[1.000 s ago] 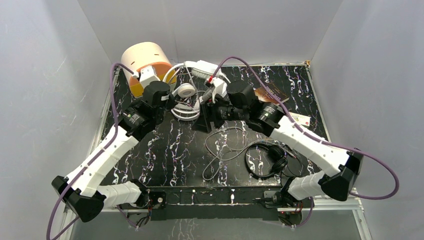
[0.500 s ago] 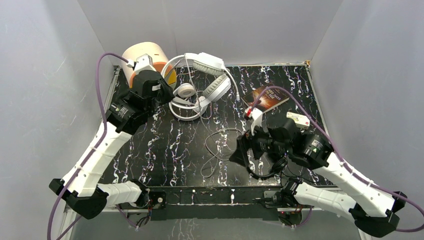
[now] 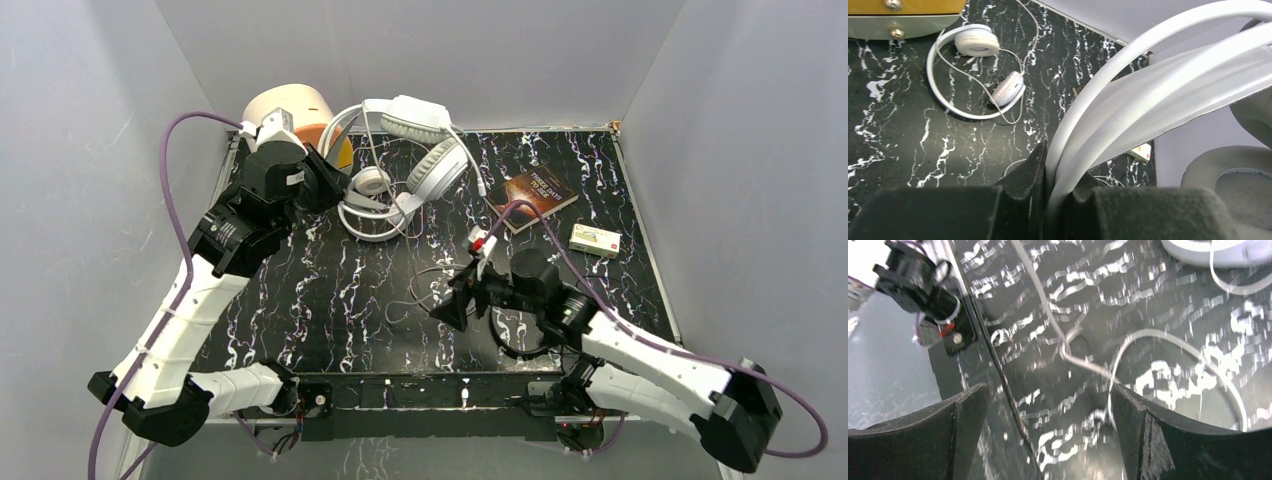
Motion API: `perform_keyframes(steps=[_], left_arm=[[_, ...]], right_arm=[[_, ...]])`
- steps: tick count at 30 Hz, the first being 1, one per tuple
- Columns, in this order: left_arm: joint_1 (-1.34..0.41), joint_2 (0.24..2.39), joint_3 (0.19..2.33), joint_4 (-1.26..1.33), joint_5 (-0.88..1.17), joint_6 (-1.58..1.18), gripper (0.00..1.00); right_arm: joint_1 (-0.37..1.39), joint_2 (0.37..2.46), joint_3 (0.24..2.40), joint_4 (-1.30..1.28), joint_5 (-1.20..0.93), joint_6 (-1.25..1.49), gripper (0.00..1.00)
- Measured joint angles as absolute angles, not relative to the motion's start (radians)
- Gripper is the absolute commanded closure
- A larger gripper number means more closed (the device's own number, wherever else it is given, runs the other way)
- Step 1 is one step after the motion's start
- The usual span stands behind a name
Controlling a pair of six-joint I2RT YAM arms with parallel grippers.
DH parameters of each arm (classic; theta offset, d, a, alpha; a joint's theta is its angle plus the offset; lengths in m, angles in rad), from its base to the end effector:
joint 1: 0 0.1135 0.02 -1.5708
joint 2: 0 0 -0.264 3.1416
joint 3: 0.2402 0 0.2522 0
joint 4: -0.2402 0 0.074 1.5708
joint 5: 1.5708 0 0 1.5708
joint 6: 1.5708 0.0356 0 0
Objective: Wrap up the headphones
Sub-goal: Wrap the headphones cable around the headphones.
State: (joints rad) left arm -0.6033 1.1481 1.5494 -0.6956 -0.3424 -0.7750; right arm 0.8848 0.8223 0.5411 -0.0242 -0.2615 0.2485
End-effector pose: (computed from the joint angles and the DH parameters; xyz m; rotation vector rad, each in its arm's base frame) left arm 0.1852 -0.1131 0.4740 -0.4017 1.8535 -0.6364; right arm 0.1168 0.1573 0.2640 -0.8037 1.8278 1.0028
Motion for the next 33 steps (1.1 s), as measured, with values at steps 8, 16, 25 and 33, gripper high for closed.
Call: perform_keyframes(steps=[8,16,25,33], left_arm=[[-0.603,1.148,1.596,-0.698,-0.279,-0.809,1.0],[-0.603,1.151,1.647,-0.686,-0.221,-0.837,1.0],[-0.603,1.162,1.721,-0.676,-0.157,-0.853,1.0],[-0.601,1.159,1.749,-0.583,-0.035,-0.853,1.0]], right_arm=[[0.877,1.085,0.498,0.506,-0.373,0.252,0.05],[0.877,1.275,0.499,0.801,-0.369,0.315,0.25],[0.851,1.384,0.552,0.928,-0.367,0.373,0.69],[0.807,1.388,0.591,0.954,-0.401,0.445,1.0]])
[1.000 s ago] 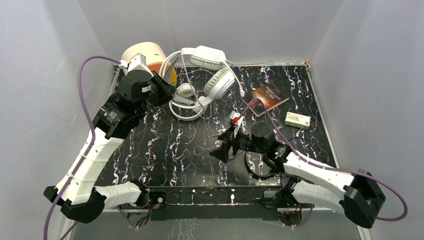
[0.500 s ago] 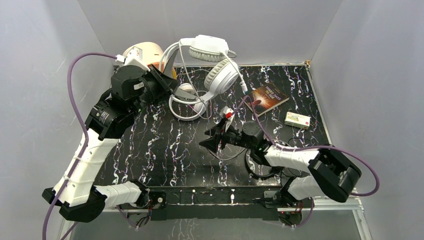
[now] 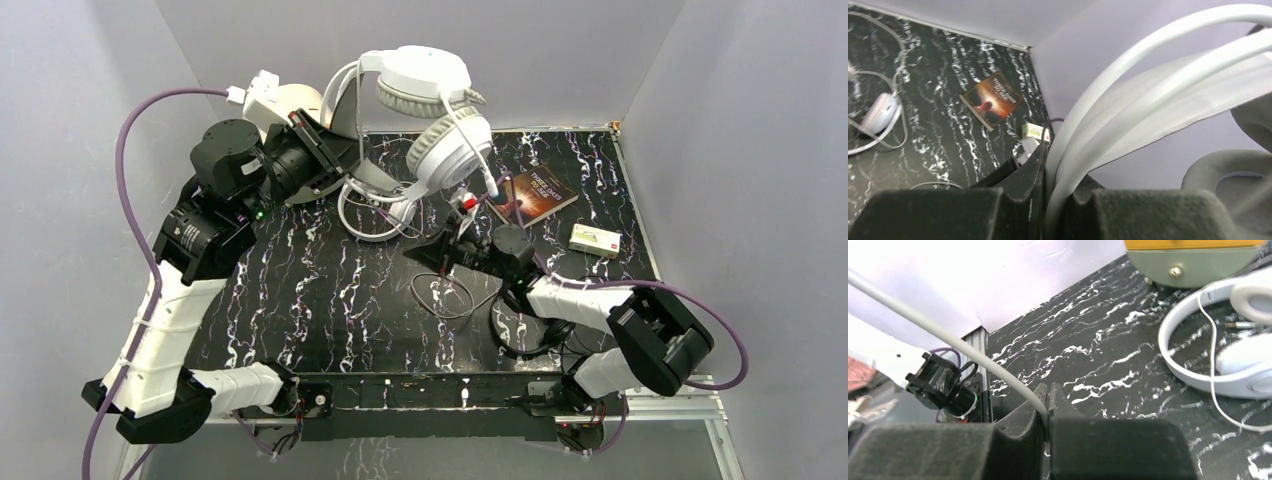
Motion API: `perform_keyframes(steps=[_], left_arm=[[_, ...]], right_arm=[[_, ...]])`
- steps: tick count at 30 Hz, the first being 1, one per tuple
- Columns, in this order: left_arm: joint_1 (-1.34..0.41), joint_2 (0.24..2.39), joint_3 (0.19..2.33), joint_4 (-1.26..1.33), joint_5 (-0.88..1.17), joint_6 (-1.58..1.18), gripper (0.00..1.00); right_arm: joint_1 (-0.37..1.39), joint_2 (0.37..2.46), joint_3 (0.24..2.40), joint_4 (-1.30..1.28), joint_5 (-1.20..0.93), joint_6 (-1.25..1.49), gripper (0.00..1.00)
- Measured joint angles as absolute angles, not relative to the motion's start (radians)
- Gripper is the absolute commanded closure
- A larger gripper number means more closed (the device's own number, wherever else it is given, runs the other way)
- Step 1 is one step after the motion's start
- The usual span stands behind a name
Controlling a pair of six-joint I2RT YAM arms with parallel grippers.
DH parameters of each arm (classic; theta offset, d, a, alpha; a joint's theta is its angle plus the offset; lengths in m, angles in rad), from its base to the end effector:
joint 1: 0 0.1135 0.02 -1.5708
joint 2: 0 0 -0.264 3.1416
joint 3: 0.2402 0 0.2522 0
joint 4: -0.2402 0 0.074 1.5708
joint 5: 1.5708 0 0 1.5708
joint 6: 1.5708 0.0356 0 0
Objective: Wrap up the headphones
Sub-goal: Wrap the headphones cable around the headphones.
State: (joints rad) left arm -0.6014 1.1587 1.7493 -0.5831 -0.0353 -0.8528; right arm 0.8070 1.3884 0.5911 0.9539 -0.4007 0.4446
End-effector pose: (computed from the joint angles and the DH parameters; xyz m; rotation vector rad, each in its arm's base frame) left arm 0.1606 -0.1087 0.5425 -0.2396 1.6584 -1.0999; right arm 0.1917 0.2202 0.2564 -0.6297 1.4310 1.2930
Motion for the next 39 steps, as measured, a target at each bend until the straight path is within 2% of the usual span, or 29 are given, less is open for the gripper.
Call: perform_keyframes(steps=[6,10,17,22,28,33,39], left_arm=[[-0.599,1.202,1.863,-0.627,0.126,-0.75,1.0],[-0.6,1.213,1.92,-0.767,0.098,-0.656,1.0],[-0.599,1.062,1.802,-0.781,-0.177,-0.641,1.0],[-0.598,0.987,1.72,-0.72,-0.3,-0.651,1.0],[-0.598,1.044,1.713,-0.691,-0.311,-0.65,1.0],[-0.598,1.037,1.673,-0.697,-0.165,-0.631,1.0],[-0.595,1.014,1.592,-0.715,0.237,-0.507,1.0]], right_arm=[[0.592,1.401,0.592,0.971,-0.592,0.551,1.0],[0.501,1.303,0.591,0.862,-0.731,0.545,1.0],[0.518,1.098,0.474,0.703,-0.967,0.501,1.0],[0.607,1.077,0.408,0.636,-1.069,0.487,1.0],[0.609,1.067,0.42,0.453,-0.974,0.396,1.0],[0.524,1.14,0.455,0.394,-0.924,0.377,1.0],[0.435,1.337,0.687,0.275,-0.963,0.348,1.0]])
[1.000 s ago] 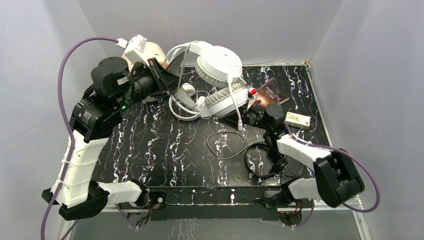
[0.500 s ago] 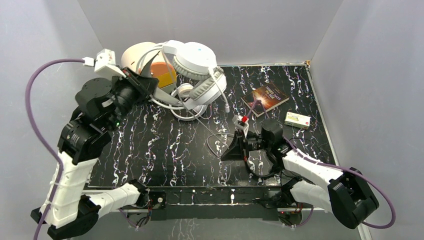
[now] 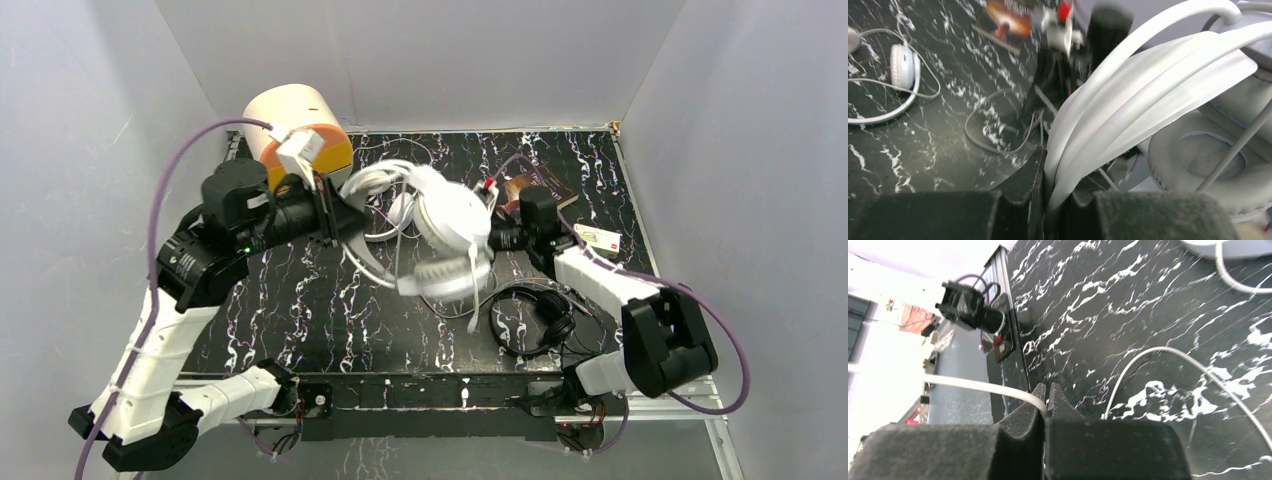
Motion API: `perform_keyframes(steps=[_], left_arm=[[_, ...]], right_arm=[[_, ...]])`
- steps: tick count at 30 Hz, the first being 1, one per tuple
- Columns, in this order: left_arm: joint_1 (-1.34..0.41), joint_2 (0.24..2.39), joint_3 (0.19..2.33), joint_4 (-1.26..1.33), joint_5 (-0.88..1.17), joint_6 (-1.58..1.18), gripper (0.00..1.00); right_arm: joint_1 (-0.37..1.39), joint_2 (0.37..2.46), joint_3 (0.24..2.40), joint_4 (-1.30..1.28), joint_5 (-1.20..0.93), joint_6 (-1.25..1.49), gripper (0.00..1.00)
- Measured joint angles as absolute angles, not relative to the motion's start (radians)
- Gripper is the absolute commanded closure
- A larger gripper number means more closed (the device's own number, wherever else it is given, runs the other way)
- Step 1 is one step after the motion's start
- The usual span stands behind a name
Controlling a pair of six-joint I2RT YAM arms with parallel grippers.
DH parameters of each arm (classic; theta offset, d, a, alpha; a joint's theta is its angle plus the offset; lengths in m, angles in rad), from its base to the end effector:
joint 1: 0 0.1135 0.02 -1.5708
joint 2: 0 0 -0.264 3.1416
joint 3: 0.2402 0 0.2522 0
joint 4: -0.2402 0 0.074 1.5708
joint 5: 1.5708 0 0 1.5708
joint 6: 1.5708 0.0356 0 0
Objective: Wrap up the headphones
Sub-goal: Wrap the headphones cable around the headphones.
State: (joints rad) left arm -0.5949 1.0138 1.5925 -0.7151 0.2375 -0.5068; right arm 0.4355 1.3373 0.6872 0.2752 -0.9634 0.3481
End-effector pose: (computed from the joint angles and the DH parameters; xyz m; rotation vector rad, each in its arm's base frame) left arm 0.1281 -0.0968 0.5070 0.2668 1.7924 -1.0060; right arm 0.2397 0.1438 0.2353 -0.7709 1.8981 1.4345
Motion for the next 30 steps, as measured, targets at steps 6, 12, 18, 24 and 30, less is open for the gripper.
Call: perform_keyframes(steps=[6,12,18,24,30], left_arm=[[-0.595,1.064,1.507,-0.872,0.303,-0.256,1.0],[-0.601,1.123,1.417,-0.903,0.091,-0.025,1.0],[-0.648,1.131,1.3,-0.793,-0.153,0.151,1.0],[-0.706,1.119,1.188,-0.628,-0.239,0.33,1.0],[-0.724,1.102,1.111,-0.475,-0.317,0.443,1.0]], right_arm=[[0.365,1.482,0.991,0.024,-1.0,0.318,1.0],[0.348,1.539,1.205,-0.302,-0.984,0.231,0.92],[0.349,1.488,1.188,-0.36,-1.037,0.253,0.89],[0.349,1.463,1.096,-0.18,-1.187,0.423,0.89],[0.387,1.443,1.011,0.115,-1.225,0.76,0.84]])
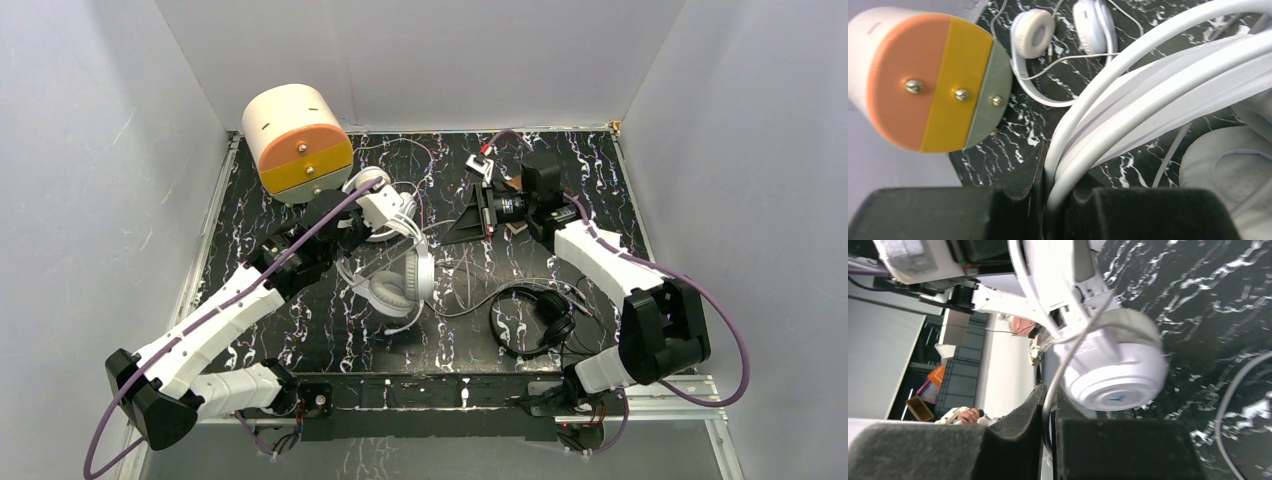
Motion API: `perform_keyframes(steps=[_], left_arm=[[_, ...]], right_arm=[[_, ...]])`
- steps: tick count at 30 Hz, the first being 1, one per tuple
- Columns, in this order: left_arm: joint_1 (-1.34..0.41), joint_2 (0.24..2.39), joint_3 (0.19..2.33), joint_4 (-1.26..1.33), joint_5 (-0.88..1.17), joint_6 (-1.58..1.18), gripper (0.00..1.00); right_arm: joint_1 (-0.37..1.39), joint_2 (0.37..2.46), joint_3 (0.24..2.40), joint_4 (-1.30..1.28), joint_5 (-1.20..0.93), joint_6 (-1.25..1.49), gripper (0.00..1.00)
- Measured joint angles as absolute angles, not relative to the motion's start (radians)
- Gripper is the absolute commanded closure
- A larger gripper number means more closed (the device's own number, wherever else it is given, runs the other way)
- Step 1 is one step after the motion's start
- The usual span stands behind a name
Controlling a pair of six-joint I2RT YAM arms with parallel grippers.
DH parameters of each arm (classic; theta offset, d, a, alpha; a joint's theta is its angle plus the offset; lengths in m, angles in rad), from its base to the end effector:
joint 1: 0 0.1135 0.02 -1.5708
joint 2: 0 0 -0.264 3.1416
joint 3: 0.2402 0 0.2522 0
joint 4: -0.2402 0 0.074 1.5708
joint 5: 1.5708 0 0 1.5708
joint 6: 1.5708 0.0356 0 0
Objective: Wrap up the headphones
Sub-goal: Wrap the headphones cable around the headphones.
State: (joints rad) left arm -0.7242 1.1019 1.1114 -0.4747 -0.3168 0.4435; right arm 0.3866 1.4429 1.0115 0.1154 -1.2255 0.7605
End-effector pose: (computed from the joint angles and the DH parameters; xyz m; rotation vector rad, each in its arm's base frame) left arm 0.1882 -0.1517 0.3630 0.9401 1.7812 0.1440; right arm 0.2798 0.1501 0.3007 -0.5992 2.0490 1.8714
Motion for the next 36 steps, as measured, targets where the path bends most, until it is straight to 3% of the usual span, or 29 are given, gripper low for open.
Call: perform_keyframes(steps=[8,16,29,33,36], left_arm=[[-0.725,1.108,1.111,-0.364,-0.404,0.424,1.0],[-0.73,1.134,1.155,-0.331,-0.505,0.212,1.0],[-0.729,1.135,1.246,-0.408,-0.535,-0.183,1.0],[-0.729,1.118,1.261,-0.443,-0.536,-0.223,1.0],[-0.729,1.114,1.299,-0.479,-0.54,-0.244,1.0]], right_arm=[[0.548,1.374,1.019,0.302,-1.105,1.02,0.77],[0.656,1.26,1.007,0.308,-0.814,1.016,0.73],[0.803,1.225,1.004,0.231,-0.569,0.761,0.48],[0.861,1.226,1.006,0.2,-0.513,0.68,0.32],[0.901,1.221,1.006,0.172,-0.457,0.617,0.27]])
